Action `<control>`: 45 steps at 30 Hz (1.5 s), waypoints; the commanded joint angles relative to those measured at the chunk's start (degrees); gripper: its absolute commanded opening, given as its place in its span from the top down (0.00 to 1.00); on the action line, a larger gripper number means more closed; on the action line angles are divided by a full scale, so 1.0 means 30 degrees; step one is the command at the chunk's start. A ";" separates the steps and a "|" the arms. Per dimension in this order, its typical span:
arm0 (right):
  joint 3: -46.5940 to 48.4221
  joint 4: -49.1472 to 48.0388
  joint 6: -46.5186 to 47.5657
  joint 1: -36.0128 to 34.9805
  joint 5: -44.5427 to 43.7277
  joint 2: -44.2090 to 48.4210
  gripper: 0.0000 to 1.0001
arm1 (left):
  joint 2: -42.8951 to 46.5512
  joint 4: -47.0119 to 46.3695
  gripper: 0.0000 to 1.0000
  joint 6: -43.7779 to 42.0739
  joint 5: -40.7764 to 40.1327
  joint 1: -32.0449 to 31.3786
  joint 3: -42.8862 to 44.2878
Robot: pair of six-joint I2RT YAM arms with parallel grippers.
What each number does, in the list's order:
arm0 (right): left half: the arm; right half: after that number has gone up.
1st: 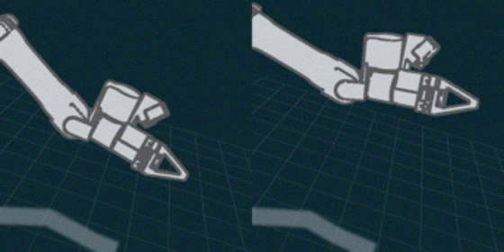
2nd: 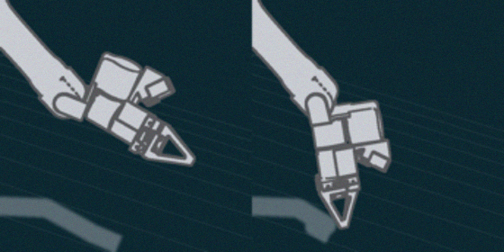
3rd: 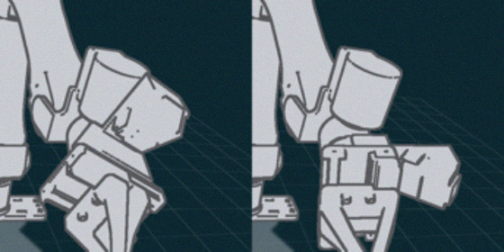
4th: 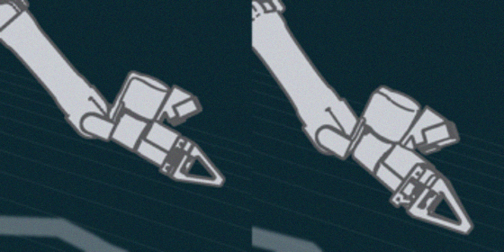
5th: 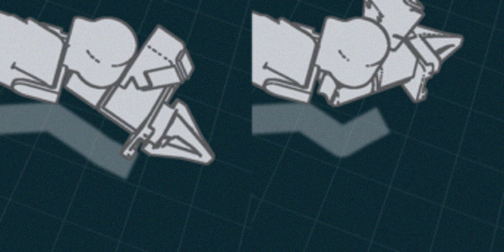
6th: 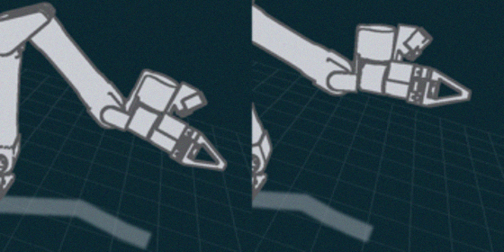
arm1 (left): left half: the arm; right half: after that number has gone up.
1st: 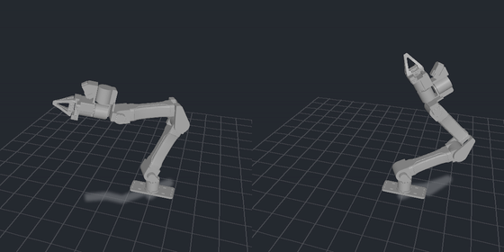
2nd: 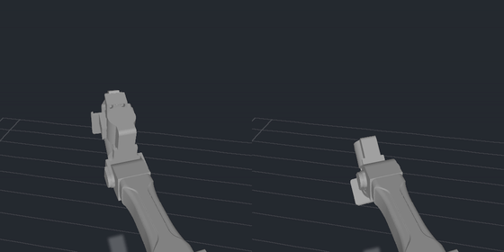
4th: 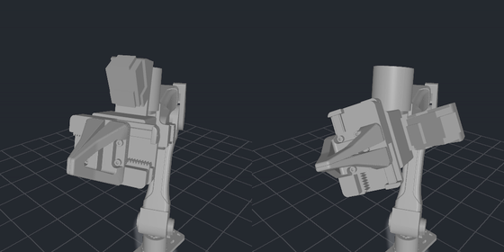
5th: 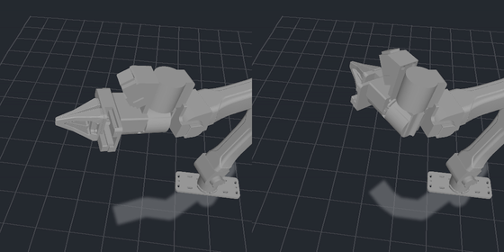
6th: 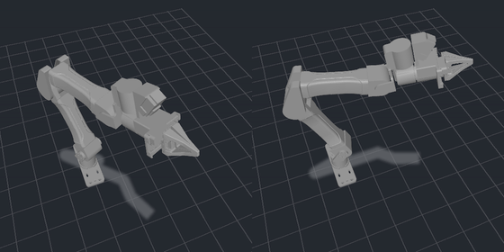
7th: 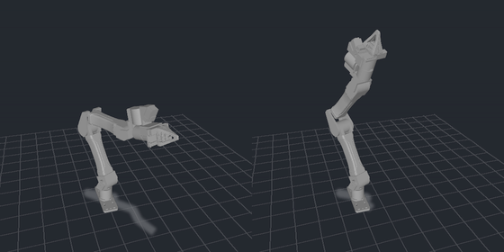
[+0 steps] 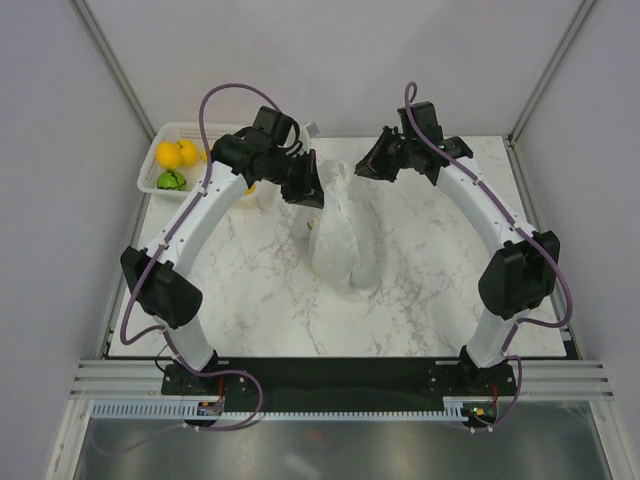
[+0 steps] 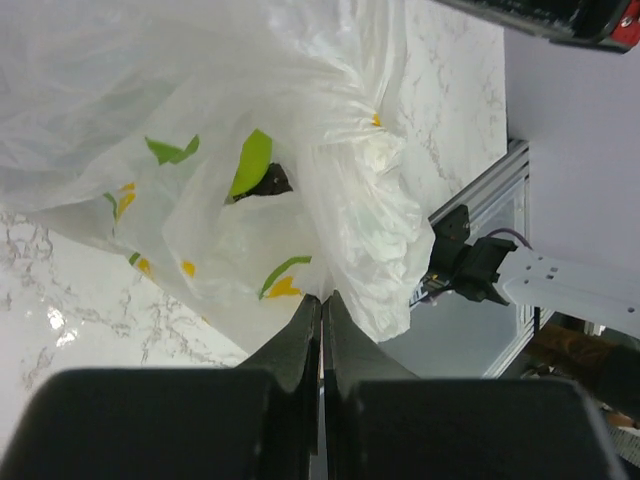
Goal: Place the fake fruits into the plastic bag and tie a complex knot
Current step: Tie the plastic bag at the center of the board.
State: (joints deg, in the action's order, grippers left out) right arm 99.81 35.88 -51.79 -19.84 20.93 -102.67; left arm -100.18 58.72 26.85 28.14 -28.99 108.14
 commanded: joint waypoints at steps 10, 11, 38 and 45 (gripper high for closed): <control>0.0158 0.1575 0.3375 -0.0038 -0.3458 0.1323 1.00 | -0.0855 0.6765 0.98 -0.2593 -0.5334 -0.0004 0.4617; 0.0100 0.1663 0.3435 -0.0010 -0.3953 0.1411 1.00 | -0.0796 0.6794 0.98 -0.2506 -0.5743 -0.0004 0.4676; -0.5285 0.2191 0.4959 0.2067 -1.2277 0.2173 1.00 | 0.2071 -0.0291 0.98 -0.0426 -1.1324 0.2627 -0.8500; -0.6902 0.1811 0.4695 0.3533 -1.3508 0.2524 1.00 | 0.2193 -0.1614 0.98 -0.0337 -1.1460 0.3423 -0.9855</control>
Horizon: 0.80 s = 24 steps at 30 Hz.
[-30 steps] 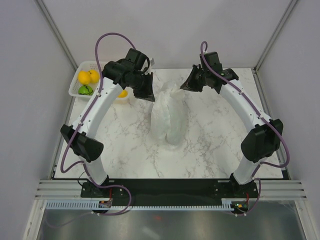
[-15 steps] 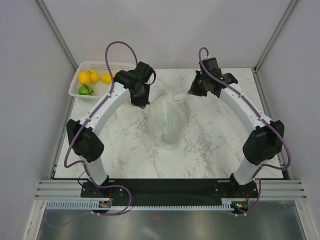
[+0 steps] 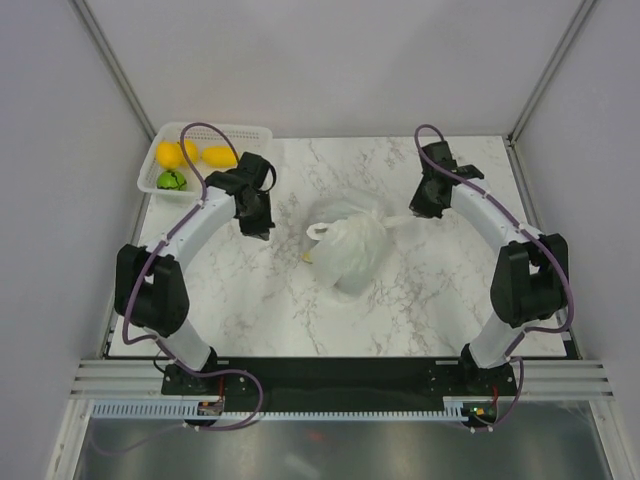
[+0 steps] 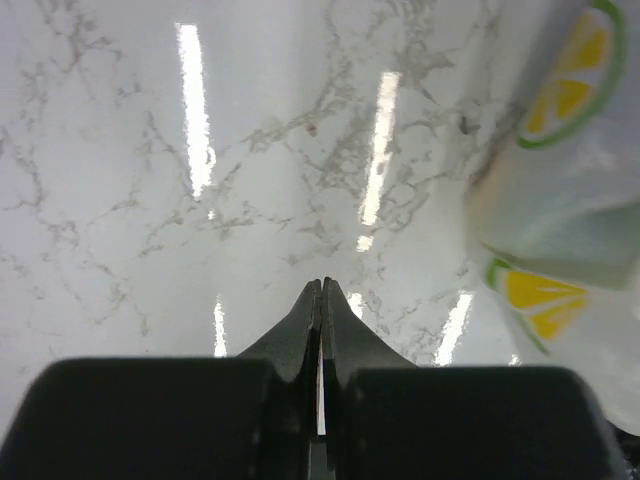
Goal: Place the fake fruits into the plastic bag and tie a complex knot
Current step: Tie the plastic bag at the center of the board.
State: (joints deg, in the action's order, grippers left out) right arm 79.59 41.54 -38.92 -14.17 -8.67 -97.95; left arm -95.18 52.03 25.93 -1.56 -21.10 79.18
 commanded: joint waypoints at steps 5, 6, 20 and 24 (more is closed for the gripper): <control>0.0158 -0.0630 0.1749 0.2381 -0.2421 0.1507 1.00 | 0.0846 0.0499 0.98 -0.0324 -0.2205 0.0911 0.0383; 0.0275 -0.0894 0.1925 0.2352 -0.0790 0.1537 1.00 | 0.1049 0.0382 0.98 -0.0266 -0.1972 0.0882 0.0704; 0.0042 -0.1015 0.1489 0.2381 0.0048 0.3381 0.02 | 0.3950 -0.2988 0.00 0.4949 -0.2878 -0.0554 -0.0694; -0.0368 -0.0781 -0.0440 0.2352 -0.0683 0.3413 0.02 | 0.4156 -0.3954 0.01 0.8570 -0.1704 -0.0933 -0.1254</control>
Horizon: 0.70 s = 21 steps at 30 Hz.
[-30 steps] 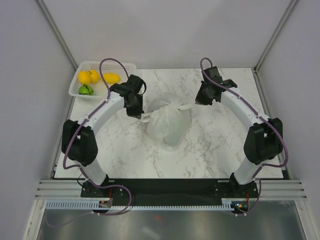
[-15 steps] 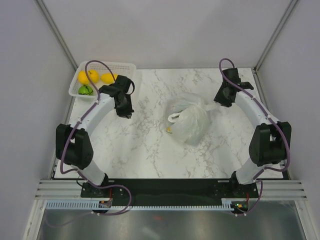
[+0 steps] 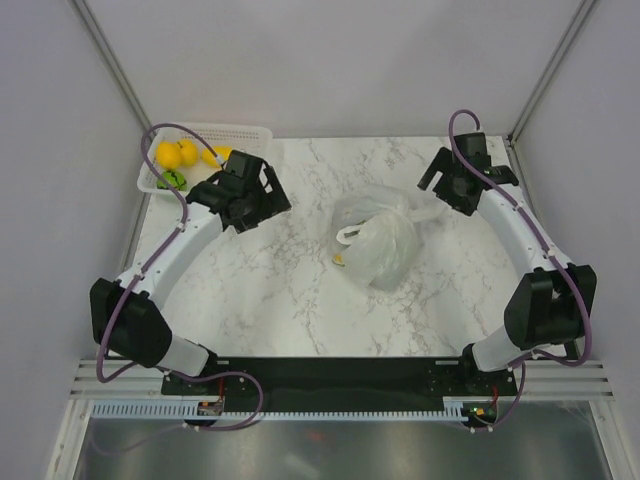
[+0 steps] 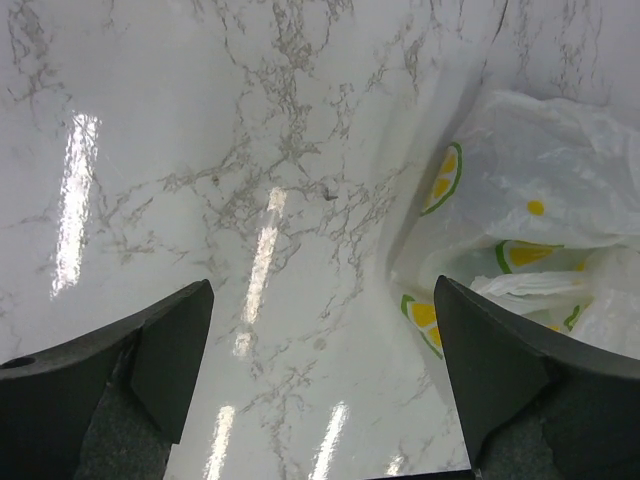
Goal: Place the fake fruits into the plastic bag and tie a complex knot
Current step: Tie the plastic bag at the center of the board.
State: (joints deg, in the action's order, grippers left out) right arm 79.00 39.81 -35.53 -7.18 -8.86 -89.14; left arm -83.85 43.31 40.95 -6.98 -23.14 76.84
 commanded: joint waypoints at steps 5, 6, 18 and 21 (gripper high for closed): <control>-0.2275 -0.0551 -0.7160 0.0049 -0.1469 0.0972 0.02 | 0.0180 -0.1778 0.05 0.7786 -0.1217 -0.2186 -0.0945; -0.2484 -0.0817 -0.7171 0.0050 -0.1469 0.0974 0.02 | 0.0004 -0.1780 0.05 0.8231 -0.1246 -0.2190 -0.0916; -0.3805 -0.3426 -1.0686 0.0020 -0.0941 0.0214 0.14 | -0.3453 -0.2570 0.16 1.4001 -0.4027 -0.5998 0.1193; -0.3337 -0.3544 -1.0569 0.0050 -0.0855 -0.0518 0.17 | -0.4419 -0.3125 0.17 1.4678 -0.3798 -0.6233 0.1369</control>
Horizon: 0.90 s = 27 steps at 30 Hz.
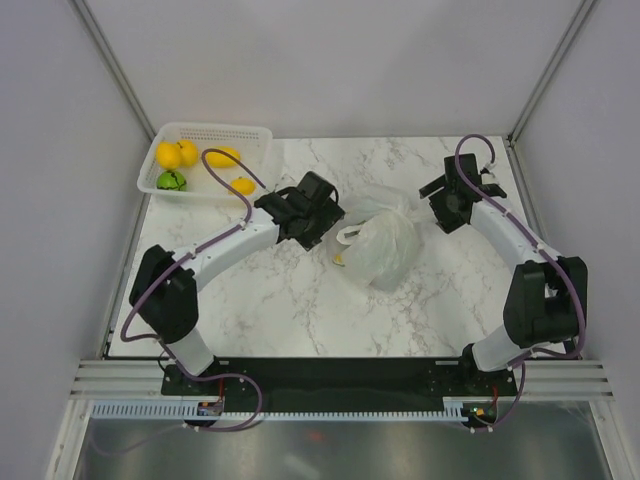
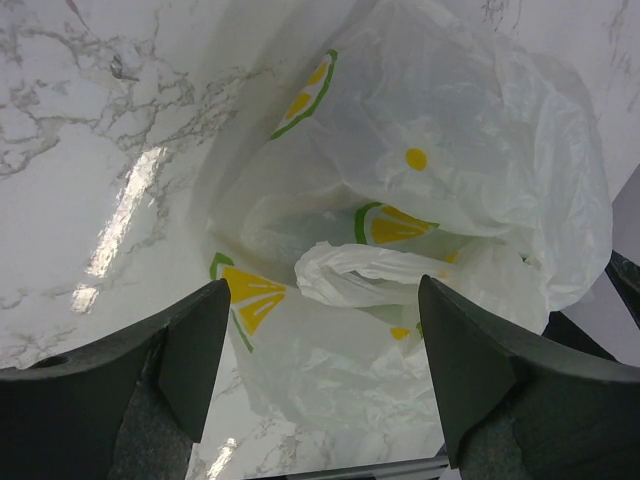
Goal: Place the fake fruits into the plastic bag and tie a complex knot
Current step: Tie the plastic bag at the center of the board.
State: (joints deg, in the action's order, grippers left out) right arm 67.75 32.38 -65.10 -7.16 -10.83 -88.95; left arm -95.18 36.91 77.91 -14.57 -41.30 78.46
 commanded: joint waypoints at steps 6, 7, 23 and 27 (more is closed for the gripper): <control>0.0387 -0.1506 -0.0537 0.0013 -0.0286 -0.0761 0.25 | -0.1671 -0.1344 0.22 0.2478 -0.1590 -0.0765 0.1679; 0.0445 -0.1536 -0.0362 0.0013 -0.0315 -0.0819 0.25 | -0.1818 -0.1403 0.22 0.2507 -0.1502 -0.0852 0.1796; 0.0680 -0.1770 0.0372 0.0013 -0.0521 -0.0732 0.29 | -0.0886 -0.1140 0.26 0.3121 -0.3287 -0.1527 0.1534; 0.0533 -0.1741 0.0313 0.0042 -0.0521 -0.0848 0.30 | -0.0910 -0.1169 0.26 0.3239 -0.3466 -0.1556 0.2059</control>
State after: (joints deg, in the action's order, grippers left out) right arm 67.77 29.04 -64.66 -7.18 -11.05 -91.79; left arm -100.64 34.13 85.67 -20.51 -45.82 81.82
